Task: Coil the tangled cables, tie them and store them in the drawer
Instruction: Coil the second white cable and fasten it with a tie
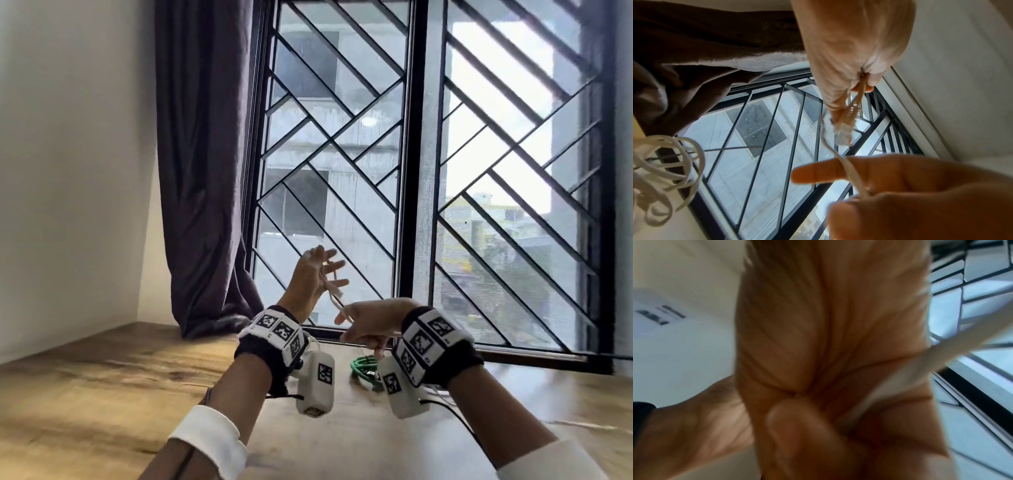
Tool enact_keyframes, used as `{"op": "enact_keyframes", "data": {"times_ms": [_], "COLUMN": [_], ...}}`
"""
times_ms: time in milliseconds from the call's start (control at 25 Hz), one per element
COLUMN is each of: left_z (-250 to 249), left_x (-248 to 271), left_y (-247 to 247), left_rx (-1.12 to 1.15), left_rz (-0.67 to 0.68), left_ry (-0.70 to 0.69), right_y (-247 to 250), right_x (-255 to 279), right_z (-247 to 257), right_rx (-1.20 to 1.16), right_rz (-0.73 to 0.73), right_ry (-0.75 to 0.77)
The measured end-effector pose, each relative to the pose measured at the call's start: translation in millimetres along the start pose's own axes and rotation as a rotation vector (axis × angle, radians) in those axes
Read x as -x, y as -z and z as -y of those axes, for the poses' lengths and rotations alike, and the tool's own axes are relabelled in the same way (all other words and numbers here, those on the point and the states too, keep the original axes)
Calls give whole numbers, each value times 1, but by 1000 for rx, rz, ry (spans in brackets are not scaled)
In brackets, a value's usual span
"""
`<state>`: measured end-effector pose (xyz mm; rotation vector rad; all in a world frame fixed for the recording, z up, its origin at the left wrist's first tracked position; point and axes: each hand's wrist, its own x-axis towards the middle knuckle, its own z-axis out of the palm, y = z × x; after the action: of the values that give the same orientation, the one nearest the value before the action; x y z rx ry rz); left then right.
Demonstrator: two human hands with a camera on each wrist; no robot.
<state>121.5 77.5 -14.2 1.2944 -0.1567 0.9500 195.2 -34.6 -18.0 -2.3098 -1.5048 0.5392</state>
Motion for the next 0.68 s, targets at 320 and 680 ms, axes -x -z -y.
{"op": "enact_keyframes", "data": {"times_ms": [320, 680], "left_z": [26, 12], "left_x": [9, 43], "left_y": [24, 24], "left_rx": [-820, -381], "left_rz": [-37, 170], "left_ry": [-275, 92], "right_y": [45, 5], "right_x": [37, 1], "right_z": [3, -21], "right_rx": [358, -94], "right_rz": [-566, -1069], "right_ry": [315, 499]}}
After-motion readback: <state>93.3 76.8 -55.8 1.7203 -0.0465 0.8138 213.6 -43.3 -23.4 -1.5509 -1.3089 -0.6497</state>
